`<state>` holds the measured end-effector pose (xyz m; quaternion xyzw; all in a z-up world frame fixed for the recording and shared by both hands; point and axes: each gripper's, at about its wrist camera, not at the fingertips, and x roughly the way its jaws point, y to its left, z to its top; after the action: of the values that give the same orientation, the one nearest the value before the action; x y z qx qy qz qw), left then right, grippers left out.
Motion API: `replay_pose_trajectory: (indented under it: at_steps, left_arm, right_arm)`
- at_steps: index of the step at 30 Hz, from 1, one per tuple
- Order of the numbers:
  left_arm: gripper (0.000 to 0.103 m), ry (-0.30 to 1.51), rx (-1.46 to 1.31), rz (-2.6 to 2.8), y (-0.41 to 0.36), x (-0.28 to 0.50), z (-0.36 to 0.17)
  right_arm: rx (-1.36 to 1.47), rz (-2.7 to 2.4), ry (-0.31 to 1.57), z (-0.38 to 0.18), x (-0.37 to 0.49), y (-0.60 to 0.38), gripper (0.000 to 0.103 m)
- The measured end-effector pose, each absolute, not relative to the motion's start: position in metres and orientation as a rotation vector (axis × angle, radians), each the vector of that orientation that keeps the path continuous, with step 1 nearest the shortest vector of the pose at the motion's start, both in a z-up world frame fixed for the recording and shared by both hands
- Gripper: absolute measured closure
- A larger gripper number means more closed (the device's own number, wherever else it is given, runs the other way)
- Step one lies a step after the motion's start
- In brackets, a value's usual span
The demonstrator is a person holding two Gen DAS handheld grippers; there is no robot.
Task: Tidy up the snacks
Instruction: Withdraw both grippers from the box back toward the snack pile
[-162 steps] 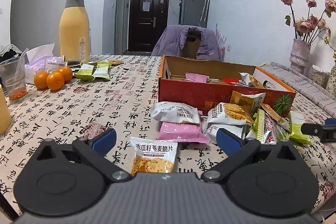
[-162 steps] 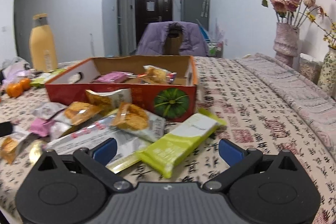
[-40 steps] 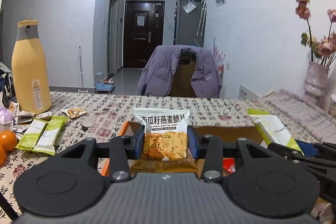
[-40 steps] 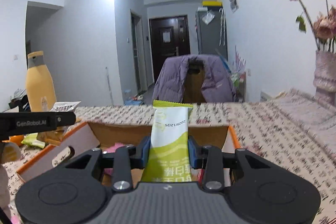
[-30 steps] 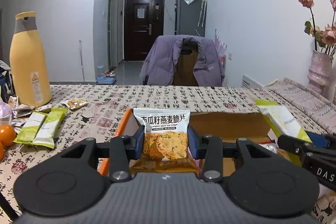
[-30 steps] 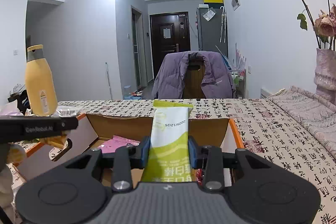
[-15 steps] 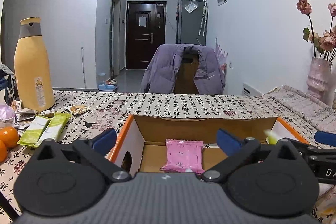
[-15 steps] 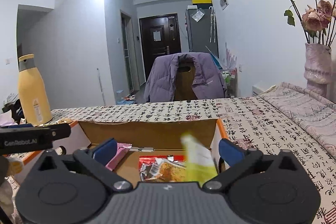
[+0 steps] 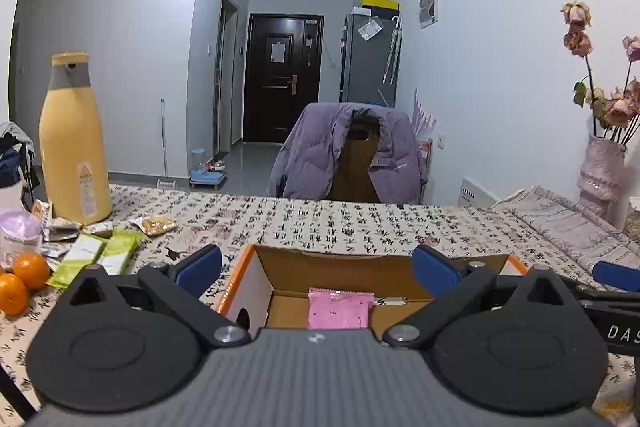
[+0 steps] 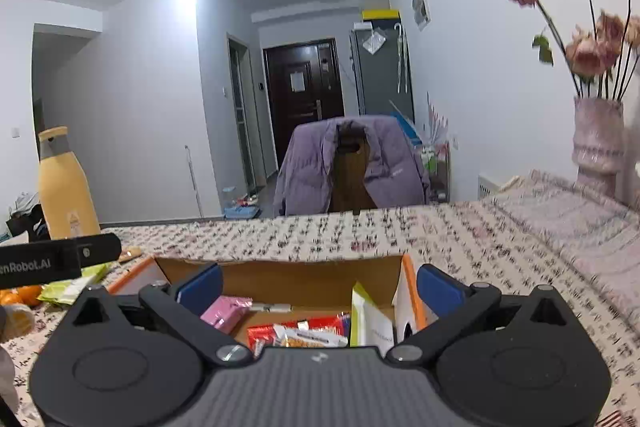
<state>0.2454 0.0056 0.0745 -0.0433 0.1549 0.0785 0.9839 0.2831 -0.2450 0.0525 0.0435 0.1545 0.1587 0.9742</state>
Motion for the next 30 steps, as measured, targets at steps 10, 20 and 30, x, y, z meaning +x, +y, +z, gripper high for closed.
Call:
replay_pose_trajectory:
  at_steps: [10,20,30]
  left_arm:
    - [0.000,0.280,-0.089,0.147,-0.001,0.187,0.092]
    - [0.000,0.300,-0.089,0.146,0.001,0.126,0.077]
    - [0.000,0.349,-0.083,0.133,0.010,0.072,0.051]
  right_arm:
    - [0.041,0.333,0.284,0.077,0.223,-0.250,0.000]
    - [0.021,0.347,0.340,0.060,0.165,-0.254,0.000]
    - [-0.001,0.346,0.384,0.038,0.116,-0.257,0.000]
